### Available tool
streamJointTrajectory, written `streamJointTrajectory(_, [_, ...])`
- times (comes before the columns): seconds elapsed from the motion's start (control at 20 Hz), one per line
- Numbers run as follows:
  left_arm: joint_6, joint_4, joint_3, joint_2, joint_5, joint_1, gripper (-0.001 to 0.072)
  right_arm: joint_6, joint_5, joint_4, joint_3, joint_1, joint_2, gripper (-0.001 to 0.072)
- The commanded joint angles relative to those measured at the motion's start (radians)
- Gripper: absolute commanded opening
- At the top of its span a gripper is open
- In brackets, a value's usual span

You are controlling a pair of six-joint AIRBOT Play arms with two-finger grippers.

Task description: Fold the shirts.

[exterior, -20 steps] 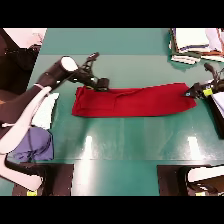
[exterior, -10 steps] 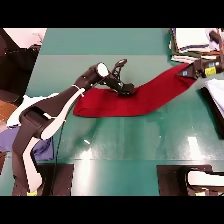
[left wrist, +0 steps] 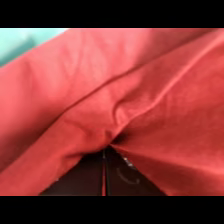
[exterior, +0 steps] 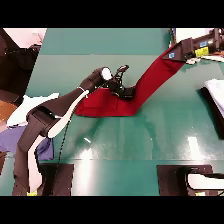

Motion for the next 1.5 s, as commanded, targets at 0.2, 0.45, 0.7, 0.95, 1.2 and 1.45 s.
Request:
streamJointTrajectory(0.2, [0.033, 0.089, 0.086, 0.072, -0.108, 0.043, 0.0024, -0.028, -0.049, 0.002, 0.016, 0.063, 0.001, 0.0019])
streamJointTrajectory(0.45, [0.042, 0.164, 0.106, 0.233, -0.182, 0.220, 0.0025, -0.041, -0.072, 0.006, 0.016, 0.154, -0.047, 0.0019])
streamJointTrajectory(0.7, [0.068, 0.222, 0.106, 0.397, -0.298, 0.447, 0.0025, -0.120, -0.236, 0.014, 0.016, 0.420, -0.199, 0.0023])
streamJointTrajectory(0.95, [0.067, 0.221, 0.106, 0.488, -0.332, 0.585, 0.0025, -0.230, -0.445, 0.011, 0.161, 0.668, -0.452, 0.0039])
streamJointTrajectory(1.2, [0.068, 0.220, 0.106, 0.504, -0.366, 0.603, 0.0025, -0.213, -0.441, 0.002, 0.216, 0.665, -0.513, 0.0497])
streamJointTrajectory(1.45, [0.068, 0.219, 0.104, 0.504, -0.395, 0.597, 0.0025, -0.134, -0.252, -0.035, -0.093, 0.406, -0.316, 0.0454])
